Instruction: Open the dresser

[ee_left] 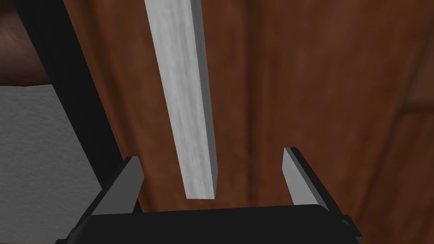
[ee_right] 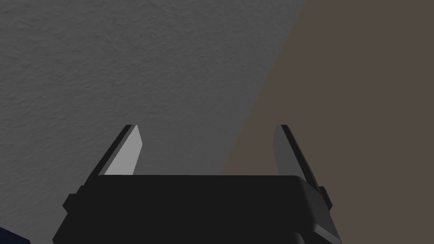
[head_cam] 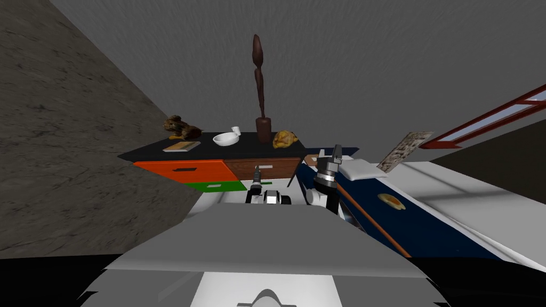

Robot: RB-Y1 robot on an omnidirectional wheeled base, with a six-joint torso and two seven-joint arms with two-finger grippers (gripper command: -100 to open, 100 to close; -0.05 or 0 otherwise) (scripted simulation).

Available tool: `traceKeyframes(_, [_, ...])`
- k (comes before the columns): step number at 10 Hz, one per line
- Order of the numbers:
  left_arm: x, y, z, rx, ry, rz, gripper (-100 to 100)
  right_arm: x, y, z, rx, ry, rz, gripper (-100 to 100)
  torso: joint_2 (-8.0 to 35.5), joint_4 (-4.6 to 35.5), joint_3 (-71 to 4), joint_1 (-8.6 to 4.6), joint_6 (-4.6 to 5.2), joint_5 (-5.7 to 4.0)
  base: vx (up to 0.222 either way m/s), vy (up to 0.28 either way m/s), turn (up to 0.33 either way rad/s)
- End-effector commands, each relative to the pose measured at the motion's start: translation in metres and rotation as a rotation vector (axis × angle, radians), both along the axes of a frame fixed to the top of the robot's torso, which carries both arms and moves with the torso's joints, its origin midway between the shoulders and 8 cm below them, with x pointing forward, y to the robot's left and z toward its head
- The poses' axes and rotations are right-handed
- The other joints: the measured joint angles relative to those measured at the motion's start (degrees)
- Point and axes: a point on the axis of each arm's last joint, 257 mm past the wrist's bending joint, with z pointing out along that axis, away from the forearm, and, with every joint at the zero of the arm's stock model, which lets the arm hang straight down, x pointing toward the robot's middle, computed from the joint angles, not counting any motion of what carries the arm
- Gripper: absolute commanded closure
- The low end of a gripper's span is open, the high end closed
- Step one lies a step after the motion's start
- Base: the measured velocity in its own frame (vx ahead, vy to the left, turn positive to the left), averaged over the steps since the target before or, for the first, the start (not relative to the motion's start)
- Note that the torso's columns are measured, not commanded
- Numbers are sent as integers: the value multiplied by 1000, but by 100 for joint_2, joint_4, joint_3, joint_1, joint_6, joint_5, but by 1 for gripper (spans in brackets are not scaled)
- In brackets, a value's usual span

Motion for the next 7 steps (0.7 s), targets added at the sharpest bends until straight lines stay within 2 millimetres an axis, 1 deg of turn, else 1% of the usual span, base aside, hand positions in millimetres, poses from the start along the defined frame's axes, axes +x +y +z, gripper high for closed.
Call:
traceKeyframes(1, [13,19,-2,33,-12,0,100,0,0,0,0,0,0,0,19,7,13,-8,1,-3,-113,-44,-118])
traceKeyframes(2, [17,23,-1,26,-18,5,100,0,0,0,0,0,0,0,9,-26,18,-8,5,7,-150,-70,-74])
traceKeyframes(3, [15,23,-9,30,0,4,100,0,0,0,0,0,0,0,-12,-25,2,-4,3,6,-76,-42,9])
traceKeyframes(4, [33,43,4,54,-39,8,100,0,0,0,0,0,0,0,-43,-36,-18,9,2,10,-118,-75,-96])
traceKeyframes(5, [33,47,-7,51,-19,13,100,0,0,0,0,0,0,0,-37,-34,-17,-4,11,10,-116,-56,-59])
traceKeyframes(6, [49,62,-1,84,-39,8,100,0,0,0,0,0,0,0,-40,-41,-16,-3,16,14,-156,-84,-139])
traceKeyframes(7, [51,72,-6,69,-29,24,100,0,0,0,0,0,0,0,-23,-33,-8,-11,13,10,-141,-74,-59])
